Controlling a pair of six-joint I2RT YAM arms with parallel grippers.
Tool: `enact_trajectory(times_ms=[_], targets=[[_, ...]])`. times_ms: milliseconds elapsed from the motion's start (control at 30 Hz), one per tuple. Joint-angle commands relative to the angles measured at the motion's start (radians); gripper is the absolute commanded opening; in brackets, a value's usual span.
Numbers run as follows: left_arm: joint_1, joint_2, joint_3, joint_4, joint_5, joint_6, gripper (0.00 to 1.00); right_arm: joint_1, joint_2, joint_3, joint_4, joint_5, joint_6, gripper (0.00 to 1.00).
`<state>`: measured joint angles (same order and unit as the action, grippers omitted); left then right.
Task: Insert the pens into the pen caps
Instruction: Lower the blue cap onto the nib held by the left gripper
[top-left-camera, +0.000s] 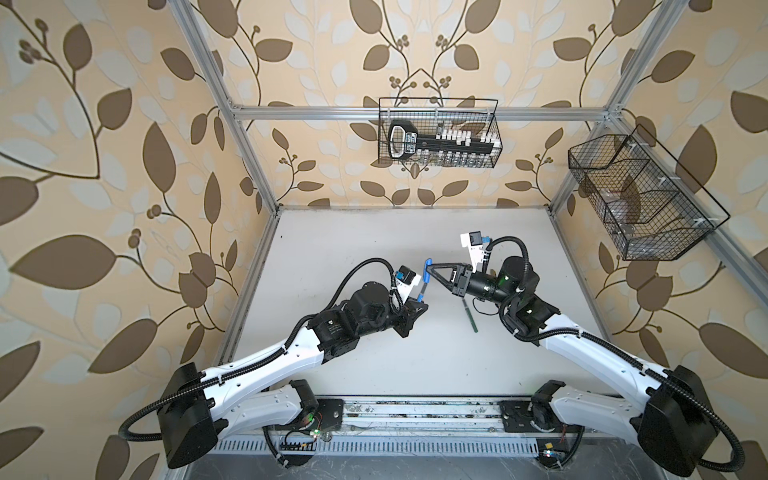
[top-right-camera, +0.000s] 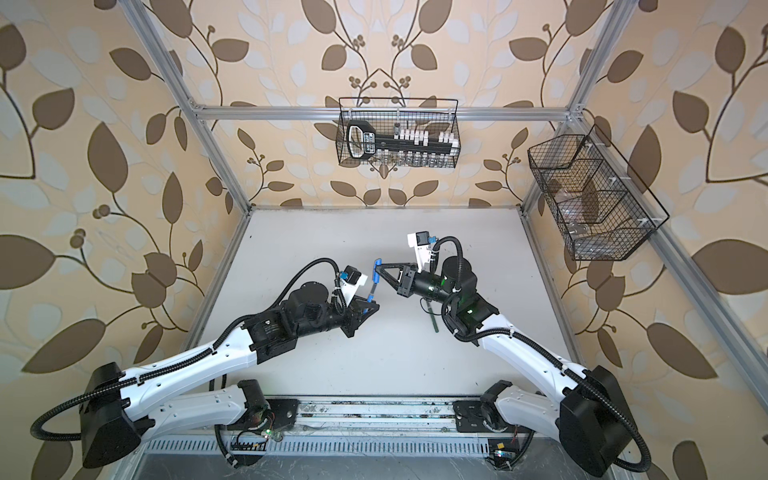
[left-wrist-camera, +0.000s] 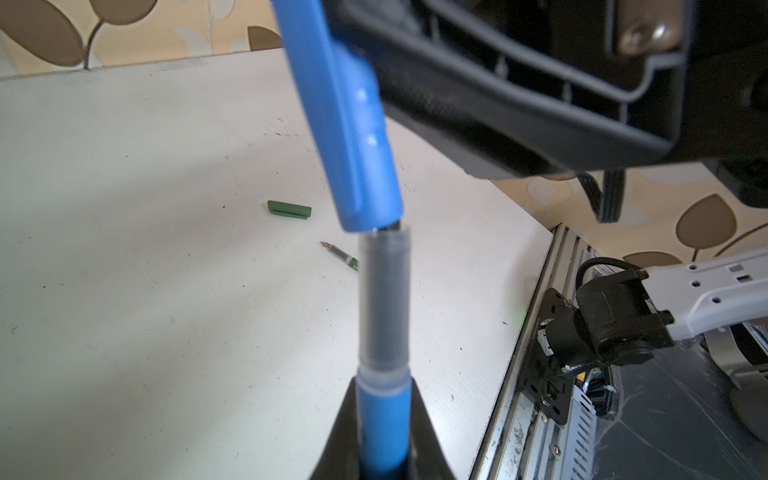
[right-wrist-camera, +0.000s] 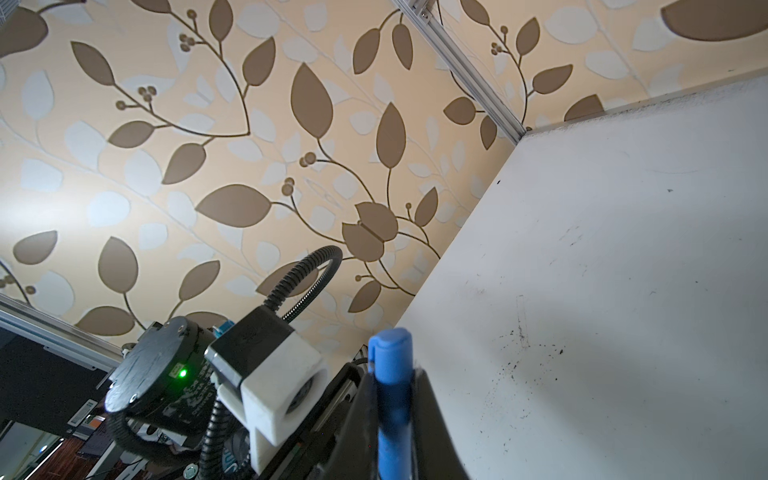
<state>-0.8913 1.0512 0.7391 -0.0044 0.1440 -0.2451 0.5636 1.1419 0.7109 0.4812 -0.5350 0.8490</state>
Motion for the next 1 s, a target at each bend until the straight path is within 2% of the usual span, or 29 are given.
enact_trajectory(times_ms=[0, 700, 833, 967], targets=[[-0.006, -0.024, 0.009, 0.072, -0.034, -0.003, 0.1, 0.009, -0.001, -0.022, 0.022, -0.006, 0.013, 0.12], [-0.006, -0.05, 0.007, 0.072, -0.094, 0.002, 0.1, 0.038, -0.033, -0.027, -0.038, -0.011, -0.052, 0.14], [-0.006, -0.066, 0.022, 0.071, -0.099, 0.018, 0.1, 0.059, -0.038, -0.016, -0.09, 0.006, -0.098, 0.19], [-0.006, -0.06, 0.034, 0.064, -0.082, 0.026, 0.1, 0.077, -0.046, 0.023, -0.172, 0.015, -0.162, 0.34]])
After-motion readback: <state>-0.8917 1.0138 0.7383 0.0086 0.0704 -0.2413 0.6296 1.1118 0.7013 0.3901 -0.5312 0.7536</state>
